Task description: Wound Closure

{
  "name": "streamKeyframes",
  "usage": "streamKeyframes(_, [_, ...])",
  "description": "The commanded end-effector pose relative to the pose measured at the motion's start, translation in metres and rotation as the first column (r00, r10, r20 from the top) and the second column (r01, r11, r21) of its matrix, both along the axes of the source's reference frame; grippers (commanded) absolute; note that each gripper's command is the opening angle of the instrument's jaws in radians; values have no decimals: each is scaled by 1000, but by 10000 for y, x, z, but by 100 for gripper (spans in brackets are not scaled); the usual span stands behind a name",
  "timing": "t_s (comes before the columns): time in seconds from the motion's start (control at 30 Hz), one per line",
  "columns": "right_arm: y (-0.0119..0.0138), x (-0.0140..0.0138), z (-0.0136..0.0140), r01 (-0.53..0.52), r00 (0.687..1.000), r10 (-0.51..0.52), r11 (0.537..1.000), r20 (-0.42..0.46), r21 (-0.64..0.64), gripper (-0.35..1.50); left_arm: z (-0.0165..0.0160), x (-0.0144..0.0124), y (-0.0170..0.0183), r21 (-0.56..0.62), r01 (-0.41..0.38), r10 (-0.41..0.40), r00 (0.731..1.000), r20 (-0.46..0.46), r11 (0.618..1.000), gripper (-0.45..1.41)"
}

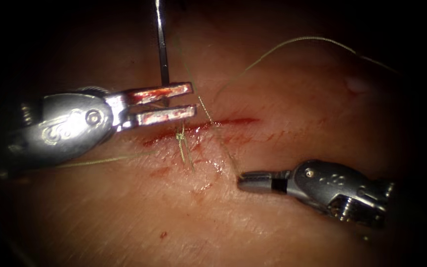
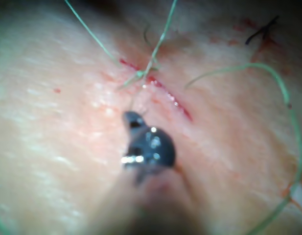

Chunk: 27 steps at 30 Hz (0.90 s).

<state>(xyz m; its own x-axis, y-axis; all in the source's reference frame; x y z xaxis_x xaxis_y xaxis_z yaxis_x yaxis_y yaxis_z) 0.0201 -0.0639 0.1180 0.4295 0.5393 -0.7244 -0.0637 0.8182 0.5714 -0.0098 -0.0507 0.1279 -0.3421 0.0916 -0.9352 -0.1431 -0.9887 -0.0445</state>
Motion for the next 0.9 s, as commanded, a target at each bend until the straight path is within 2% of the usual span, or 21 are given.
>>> streamKeyframes(0.03, [-10, -5, -13, -5, 1000, 6, 1000, -12, 3, -35, 5, -6, 1, -3, -5, 6, 1000, 2, 1000, -45])
streamKeyframes(0.17, [-30, -19, -52, -8, 1000, 8, 1000, -28, 13, -35, 0, -10, -10, -8, -3, 3, 1000, 11, 1000, -45])
streamKeyframes(0.27, [-44, -20, -80, -6, 999, 7, 1000, -39, 24, -35, -4, -12, -20, -12, -2, 2, 1000, 13, 1000, -45])
streamKeyframes(0.5, [-69, -1, -144, 2, 996, 3, 998, -86, 65, -35, -13, -12, -40, -18, -7, 7, 1000, 15, 1000, -45])
streamKeyframes(0.63, [-69, 17, -170, 7, 990, -3, 1000, -140, 27, -35, -13, -6, -41, -18, -12, 12, 1000, 19, 1000, -45])
streamKeyframes(0.73, [-59, 25, -176, -37, 993, 33, 999, -113, -39, 84, -9, 4, -37, -23, -1, 1, 1000, 9, 1000, -45])
streamKeyframes(0.77, [-56, 26, -176, -55, 994, 49, 997, -101, -56, 116, -7, 10, -35, -26, 8, -7, 1000, 2, 1000, -45])
streamKeyframes(0.8, [-52, 25, -175, -71, 994, 64, 994, -89, -80, 133, -6, 15, -33, -29, 14, -14, 1000, -3, 999, -45])
streamKeyframes(0.9, [-45, 20, -168, -77, 994, 67, 990, -82, -117, 146, -2, 29, -29, -35, 36, -37, 999, -21, 999, -45])
